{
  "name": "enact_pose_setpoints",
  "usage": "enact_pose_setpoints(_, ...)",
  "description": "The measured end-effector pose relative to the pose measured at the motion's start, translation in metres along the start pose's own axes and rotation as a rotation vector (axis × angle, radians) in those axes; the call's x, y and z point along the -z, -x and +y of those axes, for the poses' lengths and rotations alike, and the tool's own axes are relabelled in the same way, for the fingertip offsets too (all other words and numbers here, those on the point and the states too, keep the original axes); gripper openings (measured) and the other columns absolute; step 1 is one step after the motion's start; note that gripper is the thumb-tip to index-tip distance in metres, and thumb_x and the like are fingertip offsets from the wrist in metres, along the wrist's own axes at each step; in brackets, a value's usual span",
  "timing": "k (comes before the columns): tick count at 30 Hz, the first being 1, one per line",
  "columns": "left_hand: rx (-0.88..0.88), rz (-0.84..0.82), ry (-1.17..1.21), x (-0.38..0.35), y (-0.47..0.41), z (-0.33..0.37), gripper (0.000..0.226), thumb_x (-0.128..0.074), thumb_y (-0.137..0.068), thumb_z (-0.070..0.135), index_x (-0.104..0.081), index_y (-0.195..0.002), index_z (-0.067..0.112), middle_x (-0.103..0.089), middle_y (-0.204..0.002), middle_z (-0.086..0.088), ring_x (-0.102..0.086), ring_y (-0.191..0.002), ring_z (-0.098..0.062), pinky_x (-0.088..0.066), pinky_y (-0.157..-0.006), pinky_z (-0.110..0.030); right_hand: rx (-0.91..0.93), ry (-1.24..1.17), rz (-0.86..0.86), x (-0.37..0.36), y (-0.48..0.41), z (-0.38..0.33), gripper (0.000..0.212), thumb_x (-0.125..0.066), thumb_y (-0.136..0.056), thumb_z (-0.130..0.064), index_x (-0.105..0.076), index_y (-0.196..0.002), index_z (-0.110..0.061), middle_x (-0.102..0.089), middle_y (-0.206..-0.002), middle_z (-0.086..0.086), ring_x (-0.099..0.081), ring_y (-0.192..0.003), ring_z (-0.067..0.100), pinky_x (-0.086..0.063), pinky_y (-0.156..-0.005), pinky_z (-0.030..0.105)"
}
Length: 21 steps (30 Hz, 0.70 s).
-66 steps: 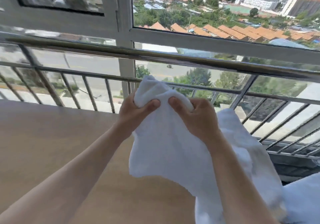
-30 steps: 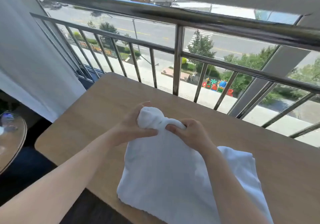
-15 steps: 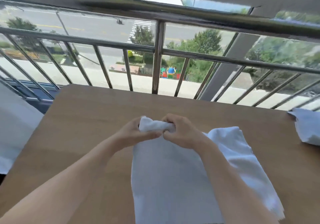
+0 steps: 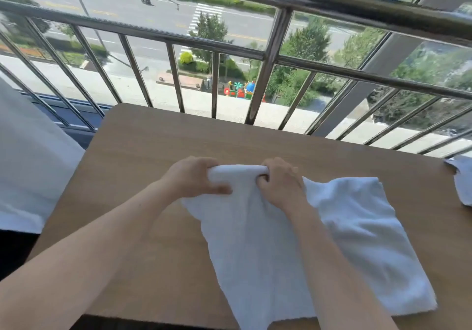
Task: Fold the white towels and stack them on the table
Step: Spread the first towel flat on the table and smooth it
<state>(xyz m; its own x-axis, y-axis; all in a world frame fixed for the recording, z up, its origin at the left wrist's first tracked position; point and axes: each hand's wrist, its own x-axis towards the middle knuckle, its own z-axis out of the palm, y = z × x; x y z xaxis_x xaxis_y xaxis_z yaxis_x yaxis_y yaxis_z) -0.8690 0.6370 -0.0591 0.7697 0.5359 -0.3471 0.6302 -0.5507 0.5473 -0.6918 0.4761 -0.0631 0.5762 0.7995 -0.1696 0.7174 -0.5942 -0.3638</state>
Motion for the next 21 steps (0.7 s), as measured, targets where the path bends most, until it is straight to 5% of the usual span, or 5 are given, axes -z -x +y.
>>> enact_pose_setpoints(4,0.11,0.128,-0.118,-0.008,-0.008,-0.011,0.067,-0.055,-0.056,0.09,-0.049,-0.063,0.024,-0.057,-0.065,0.01,-0.054,-0.063,-0.008,-0.028,-0.051,-0.029,-0.004,-0.02,-0.008,-0.01,-0.007,0.007,0.012,-0.052,-0.09,-0.024,-0.061,-0.099,-0.021,-0.065,-0.098,-0.003,-0.058,-0.097,0.024,-0.036,-0.087,0.037)
enact_pose_setpoints(10,0.141,-0.188,0.179,0.0,-0.006,-0.046,0.042,-0.074,-0.052,0.083,-0.066,-0.076,0.048,-0.066,-0.074,0.026,-0.064,-0.074,0.0,-0.042,-0.062,-0.026,-0.074,-0.105,-0.015,-0.018,-0.011,0.03,0.01,-0.054,-0.099,-0.029,-0.06,-0.097,-0.021,-0.065,-0.094,-0.002,-0.059,-0.097,0.028,-0.042,-0.09,0.042)
enact_pose_setpoints(17,0.228,-0.541,0.573,0.016,-0.011,-0.042,0.054,-0.081,-0.065,0.071,-0.079,-0.09,0.024,-0.078,-0.096,-0.004,-0.075,-0.083,-0.02,-0.056,-0.063,-0.027,-0.136,-0.048,-0.073,-0.016,-0.024,0.058,0.017,-0.046,-0.103,-0.036,-0.055,-0.1,-0.022,-0.063,-0.096,0.003,-0.057,-0.1,0.03,-0.04,-0.084,0.039)
enact_pose_setpoints(21,0.253,-0.352,0.755,0.005,-0.007,-0.055,0.053,-0.083,-0.069,0.062,-0.077,-0.104,0.022,-0.076,-0.107,-0.002,-0.074,-0.096,-0.02,-0.055,-0.073,-0.027,-0.177,0.133,0.02,-0.021,-0.024,0.071,0.028,-0.046,-0.102,-0.035,-0.059,-0.121,-0.019,-0.059,-0.111,0.009,-0.055,-0.107,0.033,-0.037,-0.092,0.04)
